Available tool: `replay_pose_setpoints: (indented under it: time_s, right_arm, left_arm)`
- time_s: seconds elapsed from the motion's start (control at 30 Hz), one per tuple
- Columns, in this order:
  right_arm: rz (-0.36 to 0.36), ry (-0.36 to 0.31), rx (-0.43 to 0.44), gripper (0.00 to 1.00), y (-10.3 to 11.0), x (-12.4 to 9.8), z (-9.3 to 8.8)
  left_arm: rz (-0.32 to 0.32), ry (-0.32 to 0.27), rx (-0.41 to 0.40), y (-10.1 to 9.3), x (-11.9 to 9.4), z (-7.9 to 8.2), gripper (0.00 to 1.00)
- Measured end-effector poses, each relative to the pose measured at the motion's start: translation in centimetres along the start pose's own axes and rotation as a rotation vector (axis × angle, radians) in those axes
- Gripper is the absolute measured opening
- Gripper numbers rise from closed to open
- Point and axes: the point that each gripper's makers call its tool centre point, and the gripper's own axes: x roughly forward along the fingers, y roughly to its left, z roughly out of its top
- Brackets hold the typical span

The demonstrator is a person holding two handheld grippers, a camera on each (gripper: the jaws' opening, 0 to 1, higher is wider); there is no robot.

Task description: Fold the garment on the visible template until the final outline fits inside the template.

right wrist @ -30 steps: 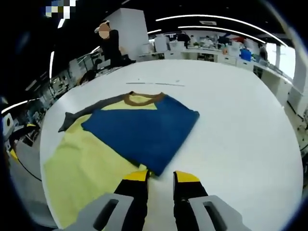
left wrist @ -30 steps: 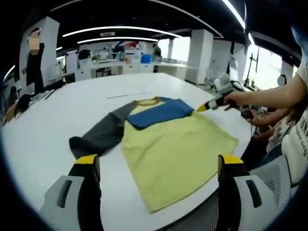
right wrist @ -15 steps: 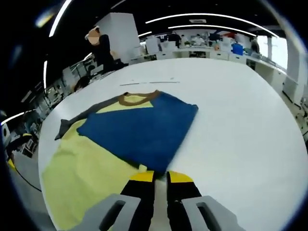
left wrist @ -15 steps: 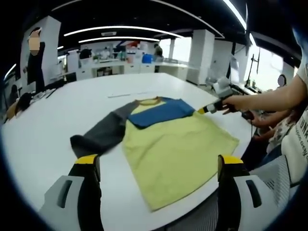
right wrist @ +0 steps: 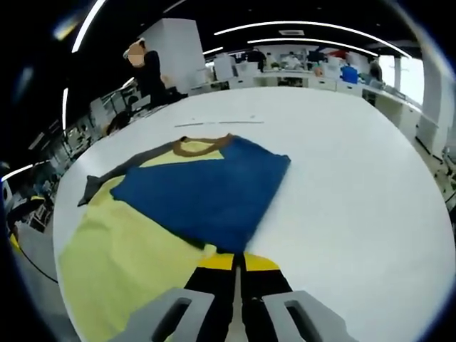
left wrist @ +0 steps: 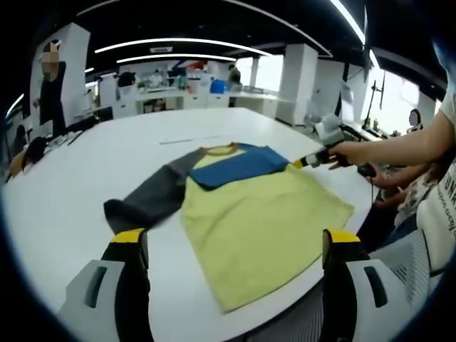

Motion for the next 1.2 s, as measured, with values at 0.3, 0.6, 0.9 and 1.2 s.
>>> replay_pose_setpoints:
  time_s: [0.3, 0.6, 0.9, 1.2]
  right_arm:
    - [-0.021, 0.001, -0.028, 0.0, -0.7, -0.3, 0.2]
    - [-0.051, 0.012, -0.102, 0.0, -1.4, -0.4, 0.4]
    - [-0.09, 0.021, -0.179, 0.0, -2.4, -0.5, 0.9]
    - [-0.121, 0.032, -0.202, 0.0, -3.4, -0.8, 0.9]
  left_arm:
    - [0.0, 0.002, -0.003, 0.0, 0.0, -0.1, 0.99]
    - [0.005, 0.001, -0.002, 0.1, 0.0, 0.0, 0.99]
    - [0.007, 0.001, -0.004, 0.2, 0.0, 0.0, 0.99]
    - [0.008, 0.001, -0.003, 0.3, 0.0, 0.0, 0.99]
